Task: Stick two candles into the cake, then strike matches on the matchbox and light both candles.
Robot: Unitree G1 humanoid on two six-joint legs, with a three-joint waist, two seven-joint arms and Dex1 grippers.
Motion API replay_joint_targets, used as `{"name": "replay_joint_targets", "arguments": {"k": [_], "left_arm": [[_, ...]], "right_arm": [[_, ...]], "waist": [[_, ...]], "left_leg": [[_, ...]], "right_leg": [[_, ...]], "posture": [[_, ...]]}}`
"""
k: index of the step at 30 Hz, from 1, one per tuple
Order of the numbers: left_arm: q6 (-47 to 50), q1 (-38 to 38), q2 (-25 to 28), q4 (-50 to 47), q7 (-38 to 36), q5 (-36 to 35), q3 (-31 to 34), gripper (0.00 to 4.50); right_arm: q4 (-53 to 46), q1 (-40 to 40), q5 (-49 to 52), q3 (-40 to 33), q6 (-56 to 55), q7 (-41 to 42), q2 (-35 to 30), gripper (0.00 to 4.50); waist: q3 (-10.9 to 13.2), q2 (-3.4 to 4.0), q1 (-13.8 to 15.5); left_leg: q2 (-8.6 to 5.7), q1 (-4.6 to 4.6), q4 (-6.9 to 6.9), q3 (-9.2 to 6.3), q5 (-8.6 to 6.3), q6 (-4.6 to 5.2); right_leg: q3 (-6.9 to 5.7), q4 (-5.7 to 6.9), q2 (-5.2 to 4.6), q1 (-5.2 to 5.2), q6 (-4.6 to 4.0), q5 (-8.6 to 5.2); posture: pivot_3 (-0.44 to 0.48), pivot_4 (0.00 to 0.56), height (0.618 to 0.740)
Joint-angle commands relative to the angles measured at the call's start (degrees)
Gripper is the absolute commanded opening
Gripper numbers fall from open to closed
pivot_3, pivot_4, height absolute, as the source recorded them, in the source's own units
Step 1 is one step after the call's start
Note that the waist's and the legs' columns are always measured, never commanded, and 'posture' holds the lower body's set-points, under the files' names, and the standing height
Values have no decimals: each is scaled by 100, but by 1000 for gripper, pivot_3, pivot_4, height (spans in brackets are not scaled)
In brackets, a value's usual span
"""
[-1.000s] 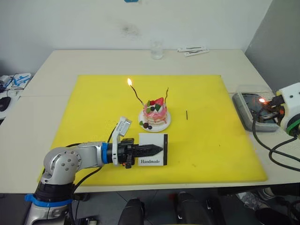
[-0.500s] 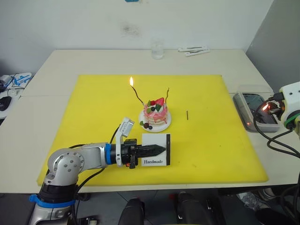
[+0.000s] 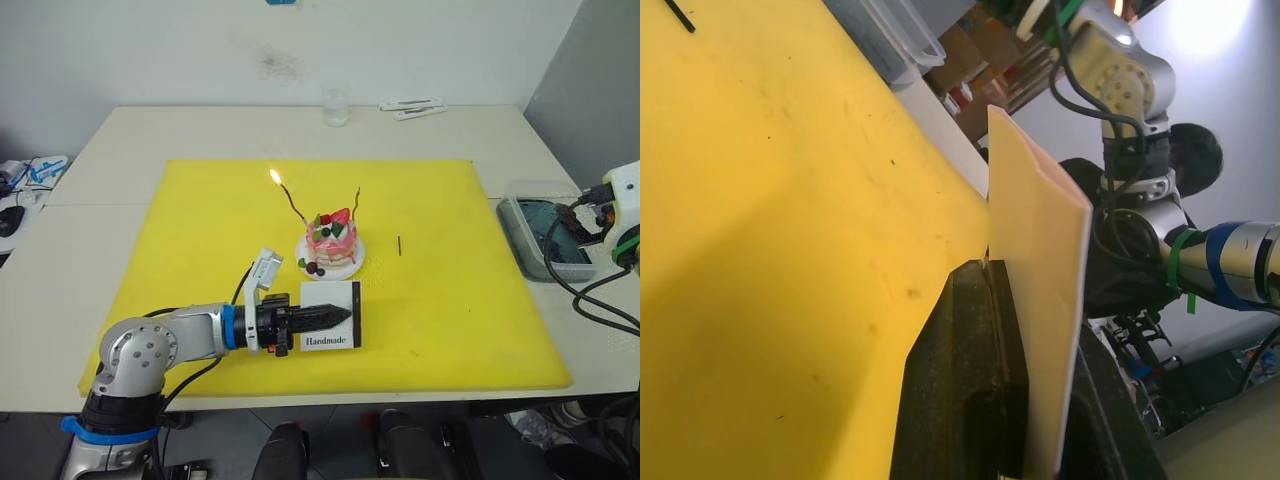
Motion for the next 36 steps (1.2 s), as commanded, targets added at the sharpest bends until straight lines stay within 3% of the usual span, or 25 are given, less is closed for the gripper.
{"name": "replay_joint_targets", "arguments": {"k": [1, 6, 10, 17, 23, 36], "left_arm": [[-84, 94, 195, -187, -93, -68, 187, 0], [-102, 218, 480, -156, -188, -63, 307, 0], [-112, 279, 686, -38, -258, 2, 375, 0], [-189, 345, 1014, 193, -487, 253, 367, 0], [-158, 263, 1082, 230, -570, 333, 376, 0], [-104, 209, 1112, 194, -554, 308, 409, 0]], "right_arm": [[-1223, 124, 829, -391, 289, 488, 78, 4464], [-2525, 496, 1644, -310, 985, 404, 613, 4464], [-2851, 690, 1392, 473, 1049, -363, 1504, 4464], [-1887, 599, 63, 1917, 297, -1749, 2840, 4464], [-922, 247, -400, 2128, -111, -2330, 3682, 4464], [337, -196, -932, 2420, -871, -2687, 4470, 4464]], "waist": [[0, 0, 1], [0, 0, 24], [-1, -2, 29], [-1, 0, 28], [-1, 0, 27], [-1, 1, 1]], "left_leg": [[0, 1, 0, 0, 0, 0], [2, 1, 1, -12, 0, 0], [2, 4, 5, -8, 0, 0], [3, 5, 3, -7, 1, 0], [3, 4, -2, -7, 1, 0], [5, 6, -12, -11, 1, 0]], "right_leg": [[0, 0, 0, 1, 0, 0], [-10, 1, 1, 5, -2, -1], [-6, 1, 0, 4, -18, -11], [-6, 8, 1, -1, -27, -14], [-7, 6, 0, -2, -13, -6], [-12, 9, 1, -4, -13, -5]], "posture": [[0, 150, 740], [0, 150, 740], [0, 150, 740], [0, 150, 740], [0, 150, 740], [0, 150, 740]]}}
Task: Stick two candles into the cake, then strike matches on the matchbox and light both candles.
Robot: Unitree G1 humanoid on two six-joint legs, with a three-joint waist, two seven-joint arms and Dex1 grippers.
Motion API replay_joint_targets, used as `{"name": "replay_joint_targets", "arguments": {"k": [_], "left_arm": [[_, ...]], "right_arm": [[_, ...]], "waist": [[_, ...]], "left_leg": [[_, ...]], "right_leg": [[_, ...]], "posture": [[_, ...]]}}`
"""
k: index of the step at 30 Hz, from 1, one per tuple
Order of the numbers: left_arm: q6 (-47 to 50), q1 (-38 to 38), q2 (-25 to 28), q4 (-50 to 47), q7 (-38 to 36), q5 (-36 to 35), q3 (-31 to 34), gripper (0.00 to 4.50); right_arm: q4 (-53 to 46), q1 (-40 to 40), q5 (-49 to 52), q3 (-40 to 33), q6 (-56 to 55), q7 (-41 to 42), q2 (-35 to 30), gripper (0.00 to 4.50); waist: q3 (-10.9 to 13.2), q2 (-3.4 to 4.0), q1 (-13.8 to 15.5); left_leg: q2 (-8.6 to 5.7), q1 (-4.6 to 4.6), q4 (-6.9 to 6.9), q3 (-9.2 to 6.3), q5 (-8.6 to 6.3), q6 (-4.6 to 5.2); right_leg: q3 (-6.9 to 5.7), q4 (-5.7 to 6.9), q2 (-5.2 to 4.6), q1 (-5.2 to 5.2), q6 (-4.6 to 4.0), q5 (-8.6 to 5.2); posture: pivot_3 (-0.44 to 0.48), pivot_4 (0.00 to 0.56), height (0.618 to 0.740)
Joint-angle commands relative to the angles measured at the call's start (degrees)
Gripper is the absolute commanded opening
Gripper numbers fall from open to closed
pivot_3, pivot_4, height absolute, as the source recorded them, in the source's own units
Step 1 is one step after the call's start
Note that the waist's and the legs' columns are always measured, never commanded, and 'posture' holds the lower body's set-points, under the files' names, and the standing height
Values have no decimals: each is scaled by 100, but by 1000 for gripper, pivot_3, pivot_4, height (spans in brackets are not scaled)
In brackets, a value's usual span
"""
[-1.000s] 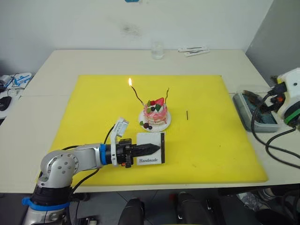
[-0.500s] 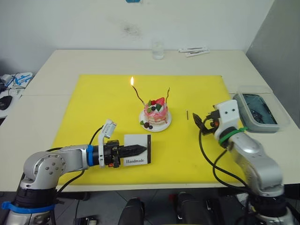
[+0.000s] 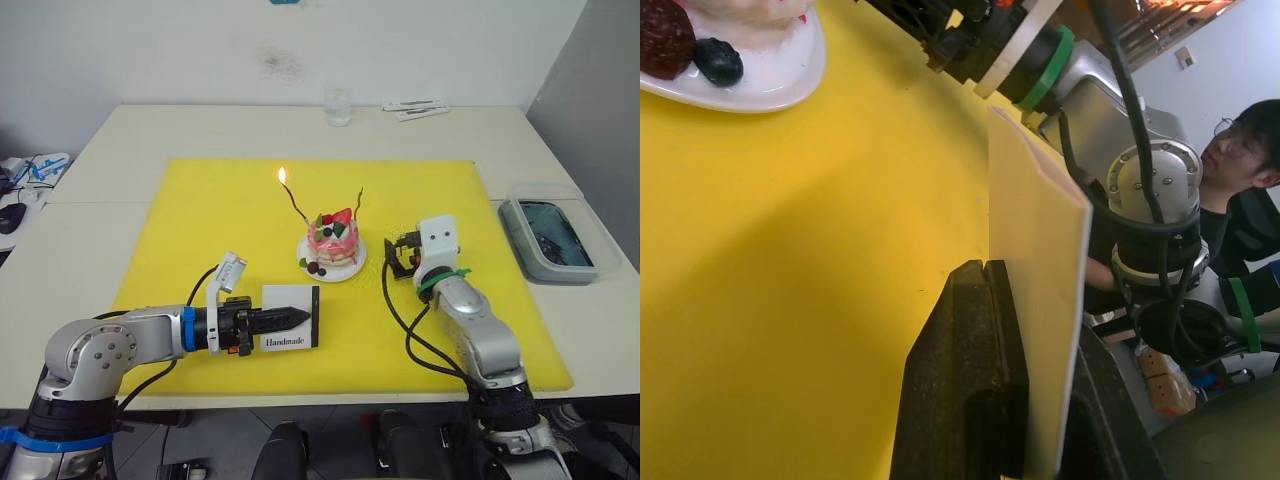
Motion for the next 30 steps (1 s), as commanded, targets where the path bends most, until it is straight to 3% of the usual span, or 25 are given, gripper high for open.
{"name": "replay_joint_targets", "arguments": {"k": [1, 13, 17, 26, 30], "left_arm": [[-3, -89, 39, -100, -27, -76, 147, 0], [0, -83, 28, -138, -7, -98, 157, 0], [6, -85, 16, -152, 10, -113, 155, 0], [-2, -100, -2, -143, 18, -107, 140, 0], [-7, -100, -5, -131, 15, -99, 137, 0]], "right_arm": [[172, -208, -156, -103, -416, -192, 124, 4464], [588, -203, -164, -326, -177, -338, 376, 4464], [560, -163, -46, -494, 79, -445, 593, 3563], [351, -90, 83, -646, 504, -556, 965, 190], [301, -125, 93, -666, 521, -531, 998, 26]], "waist": [[0, 0, -2], [0, 1, -13], [0, 1, -14], [-2, 2, -13], [-2, 1, -13]], "left_leg": [[0, 0, 1, 0, 0, 0], [0, 0, -1, -1, 0, 0], [0, 3, 0, -3, 0, 0], [0, 4, 2, -9, 0, 0], [0, 4, 2, -9, 0, 0]], "right_leg": [[0, 0, 0, 0, 0, 0], [-1, 0, 0, 0, -2, 1], [-2, 4, 0, 1, -1, 0], [-6, 5, 1, 4, -2, 0], [-6, 5, 0, 5, -2, 0]], "posture": [[0, 150, 740], [0, 150, 740], [0, 150, 740], [0, 150, 740], [0, 150, 740]]}}
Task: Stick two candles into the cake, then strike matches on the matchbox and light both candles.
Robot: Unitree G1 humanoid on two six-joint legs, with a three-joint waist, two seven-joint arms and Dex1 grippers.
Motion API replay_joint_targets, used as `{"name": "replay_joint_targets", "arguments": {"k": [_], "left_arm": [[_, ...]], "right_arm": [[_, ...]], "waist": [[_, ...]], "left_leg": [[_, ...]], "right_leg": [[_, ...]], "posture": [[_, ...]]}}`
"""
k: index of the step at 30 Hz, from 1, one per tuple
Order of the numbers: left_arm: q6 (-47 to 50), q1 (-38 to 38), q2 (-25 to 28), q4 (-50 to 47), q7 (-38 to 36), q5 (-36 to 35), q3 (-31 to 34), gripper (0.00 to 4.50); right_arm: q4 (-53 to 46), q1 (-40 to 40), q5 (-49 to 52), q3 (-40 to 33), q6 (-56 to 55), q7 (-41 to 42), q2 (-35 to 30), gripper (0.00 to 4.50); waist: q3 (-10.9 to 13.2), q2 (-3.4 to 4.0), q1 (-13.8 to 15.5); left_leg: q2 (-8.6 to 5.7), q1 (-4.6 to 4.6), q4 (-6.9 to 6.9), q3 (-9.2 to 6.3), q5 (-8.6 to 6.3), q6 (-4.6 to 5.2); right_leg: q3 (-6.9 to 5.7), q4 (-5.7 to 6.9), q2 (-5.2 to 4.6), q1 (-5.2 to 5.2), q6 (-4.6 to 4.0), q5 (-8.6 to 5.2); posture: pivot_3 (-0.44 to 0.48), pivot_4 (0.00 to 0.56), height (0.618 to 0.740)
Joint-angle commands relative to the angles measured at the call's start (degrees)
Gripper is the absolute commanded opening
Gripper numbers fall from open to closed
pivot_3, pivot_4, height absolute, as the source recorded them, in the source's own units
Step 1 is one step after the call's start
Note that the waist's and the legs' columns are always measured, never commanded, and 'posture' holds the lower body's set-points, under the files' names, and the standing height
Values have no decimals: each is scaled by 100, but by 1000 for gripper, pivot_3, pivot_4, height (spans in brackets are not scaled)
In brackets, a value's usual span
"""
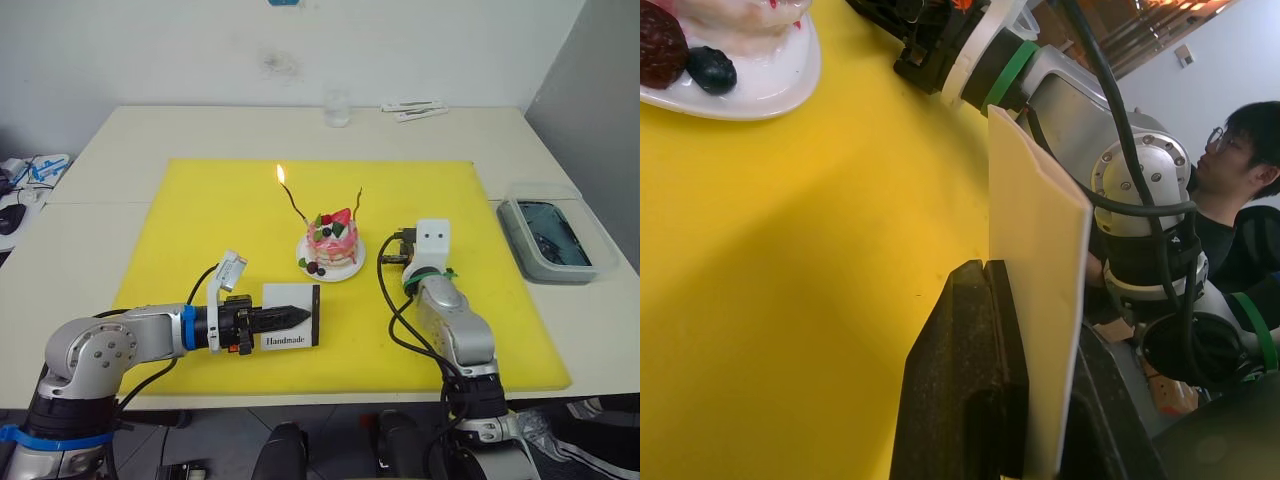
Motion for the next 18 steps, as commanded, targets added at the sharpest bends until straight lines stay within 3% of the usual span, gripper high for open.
{"name": "replay_joint_targets", "arguments": {"k": [1, 9, 18], "left_arm": [[-19, -61, -5, -126, 0, -85, 139, 0], [-11, -82, -68, -154, 85, -130, 150, 0], [16, -127, -108, -165, 86, -201, 112, 0]], "right_arm": [[-117, 59, 85, -103, 118, 12, 23, 26], [-1013, 171, 382, -30, 565, 718, -480, 26], [-2430, 729, 1549, -184, 1110, 2633, -2010, 26]], "waist": [[0, 0, 0], [1, 1, 2], [2, 2, -1]], "left_leg": [[0, 0, 0, 0, 0, 0], [0, -4, -2, -1, 0, 0], [0, -2, -3, 0, 0, 0]], "right_leg": [[0, 0, 0, 0, 0, 0], [-1, -4, -1, -1, -1, -1], [-1, -3, 0, -2, 0, -2]], "posture": [[0, 150, 740], [0, 150, 740], [0, 150, 740]]}}
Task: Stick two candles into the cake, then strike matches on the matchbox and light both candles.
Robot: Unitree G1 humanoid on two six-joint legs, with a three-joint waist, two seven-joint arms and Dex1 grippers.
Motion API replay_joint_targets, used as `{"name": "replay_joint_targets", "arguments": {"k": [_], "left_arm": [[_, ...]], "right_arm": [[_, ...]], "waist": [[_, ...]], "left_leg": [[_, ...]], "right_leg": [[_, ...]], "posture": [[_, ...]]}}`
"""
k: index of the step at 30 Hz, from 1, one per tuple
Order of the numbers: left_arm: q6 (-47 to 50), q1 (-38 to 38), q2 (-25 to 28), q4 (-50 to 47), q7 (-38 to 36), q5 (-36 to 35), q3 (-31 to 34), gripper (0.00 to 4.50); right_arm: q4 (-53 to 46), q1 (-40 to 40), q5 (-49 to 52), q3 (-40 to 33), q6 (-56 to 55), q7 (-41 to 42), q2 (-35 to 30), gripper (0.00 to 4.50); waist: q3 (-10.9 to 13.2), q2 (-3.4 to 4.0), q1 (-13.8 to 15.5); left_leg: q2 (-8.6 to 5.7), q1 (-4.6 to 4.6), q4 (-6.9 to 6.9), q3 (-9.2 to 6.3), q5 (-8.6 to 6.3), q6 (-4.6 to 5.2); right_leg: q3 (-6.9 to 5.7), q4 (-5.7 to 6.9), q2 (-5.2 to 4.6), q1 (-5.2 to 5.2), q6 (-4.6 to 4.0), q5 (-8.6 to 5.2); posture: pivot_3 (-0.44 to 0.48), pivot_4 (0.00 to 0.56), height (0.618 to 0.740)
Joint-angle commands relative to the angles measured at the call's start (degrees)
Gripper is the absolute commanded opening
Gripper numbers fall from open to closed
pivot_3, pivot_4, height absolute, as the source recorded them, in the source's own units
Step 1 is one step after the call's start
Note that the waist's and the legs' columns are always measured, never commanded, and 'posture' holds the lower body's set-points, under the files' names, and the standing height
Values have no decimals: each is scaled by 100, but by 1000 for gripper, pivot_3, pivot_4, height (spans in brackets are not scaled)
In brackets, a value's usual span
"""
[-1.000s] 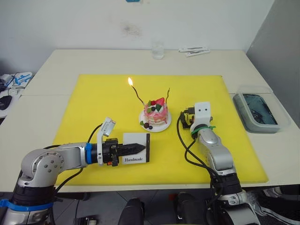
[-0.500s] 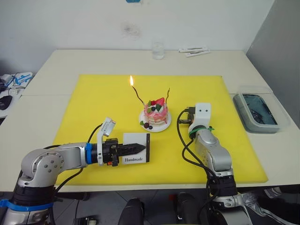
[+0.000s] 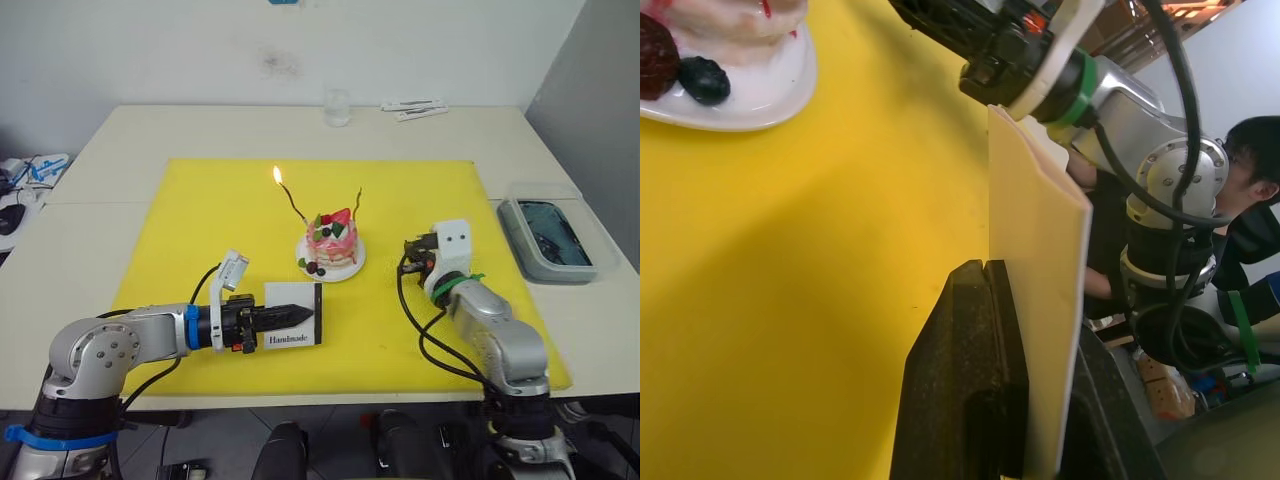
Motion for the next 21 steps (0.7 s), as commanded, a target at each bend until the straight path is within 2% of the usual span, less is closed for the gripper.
{"name": "replay_joint_targets", "arguments": {"k": [1, 11, 21], "left_arm": [[9, -87, 5, -154, -37, -116, 96, 0], [35, -184, -32, -118, -67, -112, 0, 0], [60, -548, -295, 46, -55, -13, -226, 0]], "right_arm": [[-623, 158, 451, -115, 73, 673, -510, 26], [-926, 635, 977, -212, -277, 1705, -1612, 26], [-1659, 286, 1447, 62, -383, 2641, -2569, 26]], "waist": [[0, 0, 1], [0, -1, 6], [0, -1, 13]], "left_leg": [[0, 0, 0, 1, 0, 0], [0, -1, 2, 6, 0, 0], [-1, -2, 11, 7, 0, 0]], "right_leg": [[0, 0, 0, 0, 0, 0], [4, -4, 0, 1, 3, 1], [4, -5, 0, 3, 6, 2]], "posture": [[0, 150, 740], [0, 150, 740], [0, 150, 740]]}}
